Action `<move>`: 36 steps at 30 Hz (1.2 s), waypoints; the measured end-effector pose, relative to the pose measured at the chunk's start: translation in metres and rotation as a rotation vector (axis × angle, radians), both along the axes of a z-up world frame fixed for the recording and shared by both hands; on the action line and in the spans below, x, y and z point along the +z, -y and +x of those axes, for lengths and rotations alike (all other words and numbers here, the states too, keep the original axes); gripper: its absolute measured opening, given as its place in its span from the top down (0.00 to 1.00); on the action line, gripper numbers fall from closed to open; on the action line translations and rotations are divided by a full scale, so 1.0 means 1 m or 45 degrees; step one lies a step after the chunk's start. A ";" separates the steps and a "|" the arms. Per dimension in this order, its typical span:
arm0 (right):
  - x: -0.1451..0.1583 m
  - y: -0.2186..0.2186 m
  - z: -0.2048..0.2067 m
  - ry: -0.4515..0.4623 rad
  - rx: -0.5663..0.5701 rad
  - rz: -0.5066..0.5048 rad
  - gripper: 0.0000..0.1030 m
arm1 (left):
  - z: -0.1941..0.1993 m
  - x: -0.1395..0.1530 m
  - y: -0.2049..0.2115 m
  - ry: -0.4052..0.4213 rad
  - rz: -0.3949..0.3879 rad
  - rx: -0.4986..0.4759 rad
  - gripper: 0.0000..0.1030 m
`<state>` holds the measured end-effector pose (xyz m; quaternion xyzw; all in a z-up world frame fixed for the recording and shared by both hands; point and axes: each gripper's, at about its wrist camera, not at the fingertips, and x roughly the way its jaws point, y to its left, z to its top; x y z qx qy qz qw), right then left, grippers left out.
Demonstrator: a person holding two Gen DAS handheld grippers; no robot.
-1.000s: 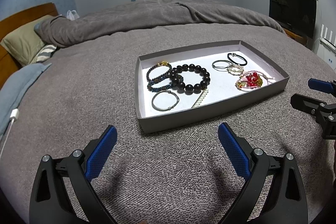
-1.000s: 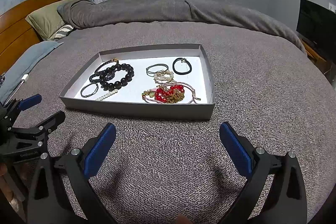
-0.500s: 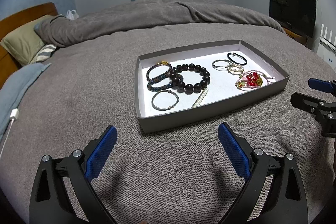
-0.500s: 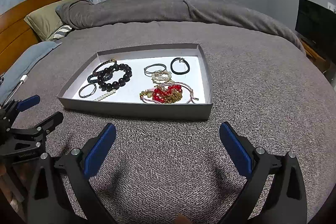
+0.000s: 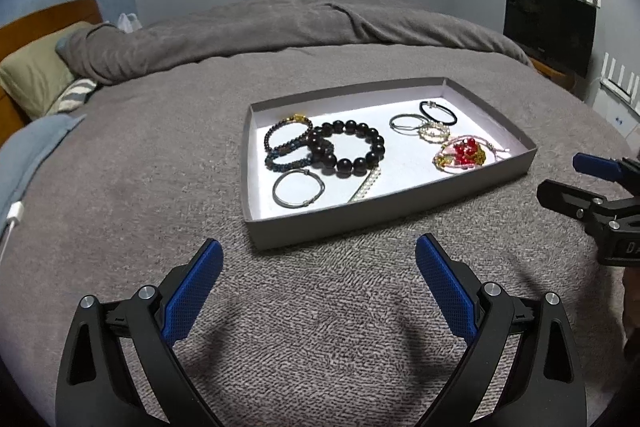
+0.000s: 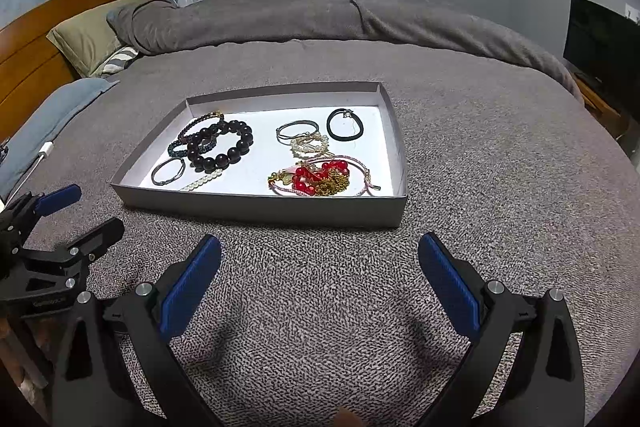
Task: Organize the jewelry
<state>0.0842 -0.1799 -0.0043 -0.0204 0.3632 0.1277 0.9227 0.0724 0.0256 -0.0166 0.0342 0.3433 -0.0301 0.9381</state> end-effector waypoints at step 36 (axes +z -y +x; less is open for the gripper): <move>-0.001 -0.003 -0.001 0.003 0.003 0.000 0.05 | 0.001 -0.001 0.002 -0.013 0.023 0.019 0.07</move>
